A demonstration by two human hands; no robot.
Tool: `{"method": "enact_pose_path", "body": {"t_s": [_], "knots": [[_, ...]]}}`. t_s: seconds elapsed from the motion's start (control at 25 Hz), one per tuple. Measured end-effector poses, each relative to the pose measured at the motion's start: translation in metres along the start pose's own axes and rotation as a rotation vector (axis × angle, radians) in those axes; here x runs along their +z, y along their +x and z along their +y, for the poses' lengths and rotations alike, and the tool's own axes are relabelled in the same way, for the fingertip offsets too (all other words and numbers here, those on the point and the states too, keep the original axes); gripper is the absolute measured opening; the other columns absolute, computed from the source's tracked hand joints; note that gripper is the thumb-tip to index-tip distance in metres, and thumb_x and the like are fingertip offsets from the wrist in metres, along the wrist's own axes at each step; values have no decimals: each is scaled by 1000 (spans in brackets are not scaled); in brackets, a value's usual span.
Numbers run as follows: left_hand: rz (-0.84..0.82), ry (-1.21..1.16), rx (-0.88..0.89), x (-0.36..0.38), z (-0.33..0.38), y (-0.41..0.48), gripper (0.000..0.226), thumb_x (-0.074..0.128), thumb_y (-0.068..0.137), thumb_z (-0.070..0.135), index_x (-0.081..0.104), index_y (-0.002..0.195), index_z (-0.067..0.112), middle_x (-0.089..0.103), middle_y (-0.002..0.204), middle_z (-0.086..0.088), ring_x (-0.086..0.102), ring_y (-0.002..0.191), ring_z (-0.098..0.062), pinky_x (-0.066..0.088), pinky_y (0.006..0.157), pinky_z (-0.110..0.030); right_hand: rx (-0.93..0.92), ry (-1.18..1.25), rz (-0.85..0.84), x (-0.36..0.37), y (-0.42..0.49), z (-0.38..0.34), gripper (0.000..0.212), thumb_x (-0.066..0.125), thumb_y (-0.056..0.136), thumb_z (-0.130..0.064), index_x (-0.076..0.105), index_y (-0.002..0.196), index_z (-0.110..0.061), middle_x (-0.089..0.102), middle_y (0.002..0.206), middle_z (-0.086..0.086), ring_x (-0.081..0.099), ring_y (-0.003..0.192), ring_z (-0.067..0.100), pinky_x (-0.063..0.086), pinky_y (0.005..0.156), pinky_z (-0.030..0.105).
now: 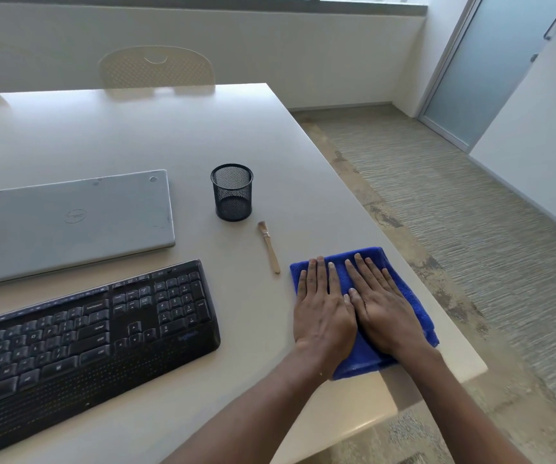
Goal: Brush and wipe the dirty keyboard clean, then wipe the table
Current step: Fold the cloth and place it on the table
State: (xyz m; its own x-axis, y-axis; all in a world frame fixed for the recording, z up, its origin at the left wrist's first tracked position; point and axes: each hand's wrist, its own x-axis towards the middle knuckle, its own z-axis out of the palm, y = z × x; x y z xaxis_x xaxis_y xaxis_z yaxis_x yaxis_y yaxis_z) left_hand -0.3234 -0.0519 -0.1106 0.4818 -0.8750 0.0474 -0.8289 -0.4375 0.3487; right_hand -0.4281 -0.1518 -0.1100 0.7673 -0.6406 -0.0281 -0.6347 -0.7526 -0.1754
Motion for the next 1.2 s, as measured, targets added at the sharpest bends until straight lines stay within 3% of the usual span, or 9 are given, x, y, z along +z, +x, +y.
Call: {"method": "enact_pose_path", "body": {"t_s": [0.16,0.32,0.48,0.64,0.76,0.84,0.96,1.08,1.2], "knots": [[5,-8,59,-11,-6,-8,80,-5,95,42,1,165,3,-7,174,-18,-13,161,-26,-24,121,-36,-5,3,3,-1,0,-1,70,-3,93,-54,-5,160,-32,-10,170,-12,-18,153,-3,-12,127,29],[18,-13,111,-12,-14,-14,66,25,110,35,9,166,2,-1,174,-19,-6,162,-28,-17,123,-38,-10,23,11,0,0,-1,73,0,94,-55,2,163,-30,-5,172,-9,-14,155,-2,-9,128,31],[97,28,155,-14,-26,-16,61,42,98,33,53,150,3,46,159,-21,41,151,-31,27,124,-42,2,75,59,-6,4,-6,75,5,96,-55,16,164,-28,2,173,-7,-9,156,0,-4,129,32],[167,9,162,-25,-46,-6,59,68,89,25,60,143,4,60,148,-17,56,140,-30,45,116,-40,-9,87,197,-19,17,-36,66,22,102,-53,38,157,-21,27,168,-1,21,156,13,17,128,36],[155,-39,108,-44,-64,6,53,68,87,18,61,138,7,66,137,-12,63,125,-28,54,101,-40,-35,130,270,-27,40,-67,51,45,105,-45,49,147,-17,49,152,1,44,141,18,40,114,36],[169,-31,55,-56,-81,19,49,66,85,11,62,133,8,66,133,-12,65,117,-31,55,92,-40,-34,228,316,-29,64,-88,42,54,103,-35,55,139,-14,59,136,4,56,125,20,49,99,34],[166,-24,-44,-72,-107,42,57,60,88,5,53,144,7,55,147,-17,55,128,-33,49,101,-41,1,356,295,-22,106,-114,37,61,99,-27,61,131,-8,63,124,10,65,104,27,50,89,34],[150,-44,-119,-79,-127,60,58,54,96,9,44,153,13,55,140,-10,49,130,-29,43,105,-37,100,356,199,-13,141,-126,44,65,98,-33,61,132,-6,61,125,13,65,108,30,49,92,36],[125,-25,-148,-81,-140,74,41,49,100,12,51,141,16,54,135,-8,47,128,-28,42,105,-37,160,354,164,-8,163,-135,53,66,97,-44,62,132,-5,57,126,13,64,110,31,50,95,39]]}}
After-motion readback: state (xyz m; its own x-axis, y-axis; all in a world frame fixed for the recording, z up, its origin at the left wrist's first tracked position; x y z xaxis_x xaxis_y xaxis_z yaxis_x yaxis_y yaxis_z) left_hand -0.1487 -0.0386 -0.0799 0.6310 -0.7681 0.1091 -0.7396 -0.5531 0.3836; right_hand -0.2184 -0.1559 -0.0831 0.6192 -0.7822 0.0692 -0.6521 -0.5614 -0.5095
